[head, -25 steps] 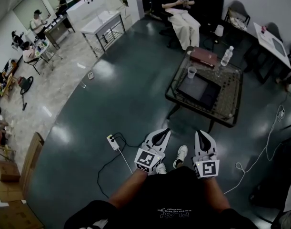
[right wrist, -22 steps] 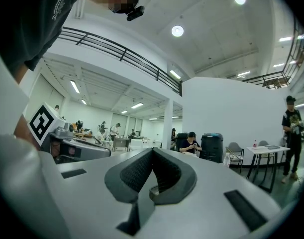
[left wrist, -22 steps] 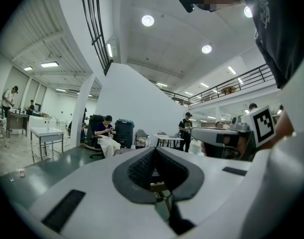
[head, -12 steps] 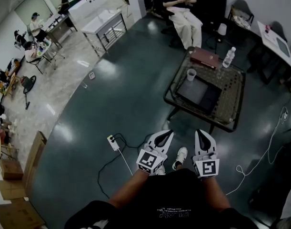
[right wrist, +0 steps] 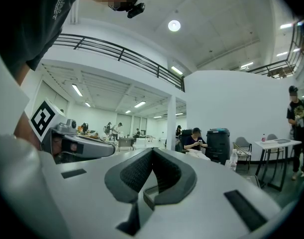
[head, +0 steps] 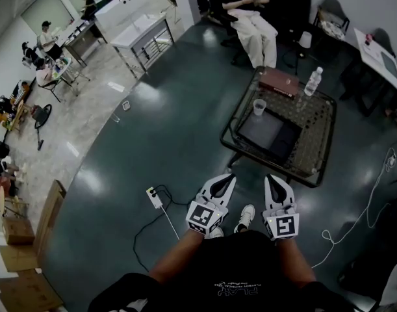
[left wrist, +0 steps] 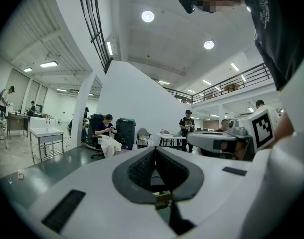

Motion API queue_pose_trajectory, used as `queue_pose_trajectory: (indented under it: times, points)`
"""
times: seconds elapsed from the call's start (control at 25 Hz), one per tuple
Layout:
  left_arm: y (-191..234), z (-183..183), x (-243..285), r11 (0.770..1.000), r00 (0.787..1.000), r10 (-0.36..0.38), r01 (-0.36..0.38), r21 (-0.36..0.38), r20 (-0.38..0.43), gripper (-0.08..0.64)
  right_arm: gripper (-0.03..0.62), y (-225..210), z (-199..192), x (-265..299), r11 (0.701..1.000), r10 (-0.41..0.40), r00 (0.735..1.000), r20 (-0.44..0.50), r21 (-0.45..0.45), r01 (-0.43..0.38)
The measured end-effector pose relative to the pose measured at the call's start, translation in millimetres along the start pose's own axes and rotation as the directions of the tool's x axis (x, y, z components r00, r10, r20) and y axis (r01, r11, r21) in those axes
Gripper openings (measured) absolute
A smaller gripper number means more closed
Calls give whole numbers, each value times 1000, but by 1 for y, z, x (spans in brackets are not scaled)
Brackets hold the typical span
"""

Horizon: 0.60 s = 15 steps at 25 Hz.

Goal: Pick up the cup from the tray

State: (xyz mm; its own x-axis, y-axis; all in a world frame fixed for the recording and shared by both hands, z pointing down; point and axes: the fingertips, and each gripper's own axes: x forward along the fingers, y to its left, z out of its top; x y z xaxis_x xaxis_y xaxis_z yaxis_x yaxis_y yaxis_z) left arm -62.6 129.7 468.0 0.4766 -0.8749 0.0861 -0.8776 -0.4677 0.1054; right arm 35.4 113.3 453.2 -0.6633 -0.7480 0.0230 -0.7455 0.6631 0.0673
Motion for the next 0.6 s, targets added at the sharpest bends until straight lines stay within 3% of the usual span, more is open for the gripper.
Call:
queue_pose_trajectory:
  times: [0.2, 0.6]
  points:
    - [14, 5, 20, 999, 1000, 25, -25, 40, 2, 11, 8, -17, 3, 13, 1000, 14, 1000, -26, -7, -14]
    - [50, 1, 51, 993, 993, 115, -114, 40, -20, 11, 8, -46, -14, 37, 998, 57, 997, -44, 18, -56]
